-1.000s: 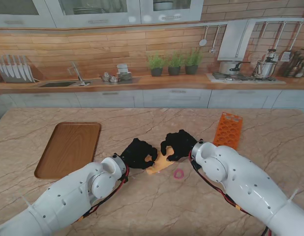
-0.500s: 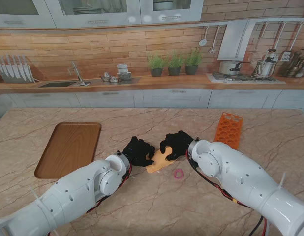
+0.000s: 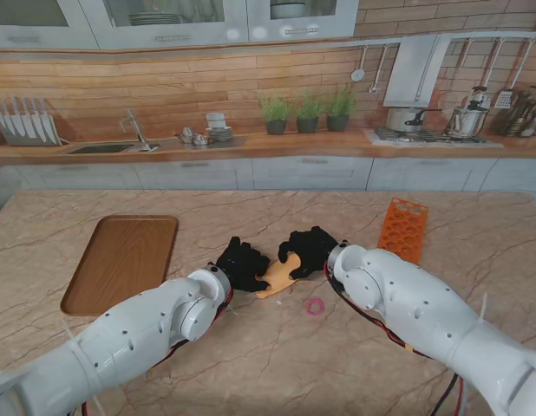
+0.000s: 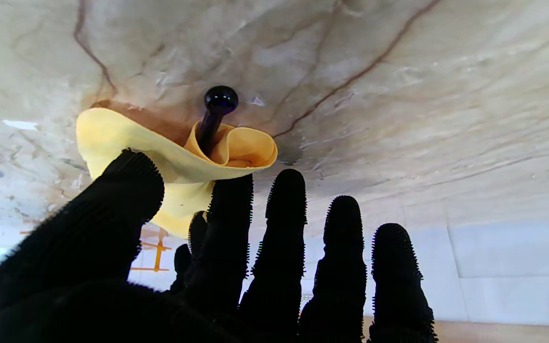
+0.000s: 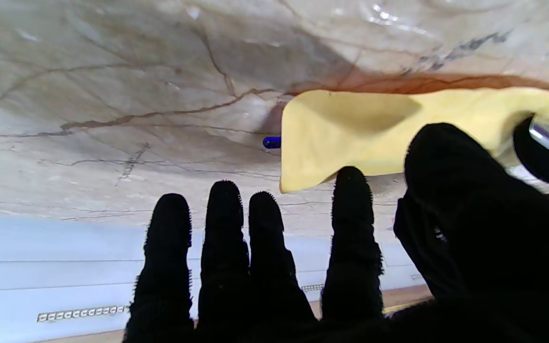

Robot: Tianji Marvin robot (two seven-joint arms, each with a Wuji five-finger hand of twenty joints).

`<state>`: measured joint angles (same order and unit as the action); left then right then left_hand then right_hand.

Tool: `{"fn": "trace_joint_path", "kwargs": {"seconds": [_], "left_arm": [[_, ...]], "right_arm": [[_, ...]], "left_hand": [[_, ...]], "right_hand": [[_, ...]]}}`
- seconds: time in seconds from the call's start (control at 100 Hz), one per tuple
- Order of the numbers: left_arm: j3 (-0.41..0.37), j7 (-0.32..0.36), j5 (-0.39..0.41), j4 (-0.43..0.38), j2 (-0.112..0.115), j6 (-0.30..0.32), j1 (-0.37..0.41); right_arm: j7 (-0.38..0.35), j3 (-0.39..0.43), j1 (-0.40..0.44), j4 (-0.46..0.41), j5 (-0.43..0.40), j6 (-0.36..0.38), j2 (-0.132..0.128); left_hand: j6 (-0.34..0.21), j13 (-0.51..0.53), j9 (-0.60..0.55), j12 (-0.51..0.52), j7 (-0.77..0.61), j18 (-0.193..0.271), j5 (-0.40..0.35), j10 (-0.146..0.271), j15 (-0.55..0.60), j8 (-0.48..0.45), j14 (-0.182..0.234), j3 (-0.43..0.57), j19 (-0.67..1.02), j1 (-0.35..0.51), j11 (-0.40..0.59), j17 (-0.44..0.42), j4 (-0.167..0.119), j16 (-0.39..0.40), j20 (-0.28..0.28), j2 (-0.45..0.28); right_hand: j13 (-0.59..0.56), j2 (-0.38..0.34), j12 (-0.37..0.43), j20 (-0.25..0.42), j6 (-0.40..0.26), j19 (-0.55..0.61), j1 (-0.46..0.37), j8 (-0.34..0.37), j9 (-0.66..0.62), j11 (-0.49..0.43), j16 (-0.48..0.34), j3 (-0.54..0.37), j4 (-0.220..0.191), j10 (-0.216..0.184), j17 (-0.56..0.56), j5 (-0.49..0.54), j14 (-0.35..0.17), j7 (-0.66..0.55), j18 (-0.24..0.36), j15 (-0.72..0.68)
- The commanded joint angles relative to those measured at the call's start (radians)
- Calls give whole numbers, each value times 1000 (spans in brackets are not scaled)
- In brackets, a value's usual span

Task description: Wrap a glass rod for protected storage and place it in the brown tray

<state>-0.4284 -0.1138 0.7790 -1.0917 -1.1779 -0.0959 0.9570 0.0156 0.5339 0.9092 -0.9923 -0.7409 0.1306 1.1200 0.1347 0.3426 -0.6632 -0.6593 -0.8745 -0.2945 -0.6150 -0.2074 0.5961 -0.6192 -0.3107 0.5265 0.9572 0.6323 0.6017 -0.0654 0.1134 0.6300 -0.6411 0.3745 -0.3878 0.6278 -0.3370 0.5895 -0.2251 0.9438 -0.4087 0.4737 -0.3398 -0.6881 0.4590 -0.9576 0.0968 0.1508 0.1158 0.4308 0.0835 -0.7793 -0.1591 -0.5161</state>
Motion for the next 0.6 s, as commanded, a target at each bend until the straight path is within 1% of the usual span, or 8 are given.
{"fn": "trace_joint_path", "kwargs": {"seconds": [0.0,0.18,0.21,0.27,0.41,0.46,0.54,0.59], "left_arm": [[7,27,-1,12,3,-14,-7],[56,107,3,4,13,-48,-43],[64,114,4,6,14,-51,-49],[77,123,3,11,13,-55,-58],[100,98,-4,54,-2,-48,-74],[107,90,-9,66,-7,-43,-78],[118,91,-13,78,-11,-41,-87],[122,88,-16,85,-15,-41,-90]], "right_arm": [[7,-13,-12,16,1,-1,11],[35,-54,-40,62,13,-2,28],[39,-60,-44,70,15,-3,30],[51,-73,-52,86,18,-4,37],[65,-106,-73,122,29,-3,51],[70,-118,-80,136,36,-2,57],[84,-142,-95,165,47,5,71],[94,-158,-104,185,52,13,80]], "left_hand": [[36,4,1,-3,38,-15,-12,-20,4,17,-26,45,4,-18,-12,-21,-39,5,11,36],[29,8,1,5,55,-12,-8,-11,-3,14,-17,128,1,12,-25,-18,-36,3,13,94],[26,13,-2,9,53,-11,-7,-8,-7,20,-15,160,0,15,-29,-18,-17,1,13,113],[15,24,-8,8,44,-11,-5,-3,-7,24,-10,195,-1,30,-26,-17,-5,1,13,146],[-6,66,-45,5,-25,-13,-13,2,8,56,-12,315,-8,79,-6,-14,32,12,16,254],[-15,80,-59,4,-50,-23,-16,4,15,70,-16,353,-18,104,-1,-7,31,15,22,286],[-29,100,-78,4,-83,-26,-20,9,26,86,-16,394,-20,128,7,2,26,18,23,299],[-34,111,-100,-60,-114,-27,-26,9,33,109,-16,425,-21,135,1,9,23,20,21,292]], "right_hand": [[12,28,-14,11,-20,19,9,12,33,-17,1,-1,-40,24,2,-21,12,-18,-4,-23],[6,23,-16,6,-92,33,9,24,23,-30,5,-4,-40,24,6,-43,15,-33,-2,-40],[5,26,-16,5,-133,35,9,27,20,-31,6,-3,-39,22,7,-45,17,-36,-3,-44],[1,32,-17,2,-179,39,2,33,11,-34,8,-5,-38,17,8,-55,19,-42,-1,-50],[1,32,-17,-1,-175,48,2,39,4,-36,10,-7,-37,21,8,-31,22,-57,-1,-59],[0,27,-19,-2,-167,51,0,41,0,-39,11,-11,-38,23,11,-17,22,-62,0,-63],[-9,21,-22,-4,-161,57,-2,44,-10,-47,15,-20,-40,23,14,3,20,-69,1,-75],[-16,17,-24,-5,-163,63,-6,48,-17,-53,18,-31,-43,20,17,25,19,-79,2,-84]]}}
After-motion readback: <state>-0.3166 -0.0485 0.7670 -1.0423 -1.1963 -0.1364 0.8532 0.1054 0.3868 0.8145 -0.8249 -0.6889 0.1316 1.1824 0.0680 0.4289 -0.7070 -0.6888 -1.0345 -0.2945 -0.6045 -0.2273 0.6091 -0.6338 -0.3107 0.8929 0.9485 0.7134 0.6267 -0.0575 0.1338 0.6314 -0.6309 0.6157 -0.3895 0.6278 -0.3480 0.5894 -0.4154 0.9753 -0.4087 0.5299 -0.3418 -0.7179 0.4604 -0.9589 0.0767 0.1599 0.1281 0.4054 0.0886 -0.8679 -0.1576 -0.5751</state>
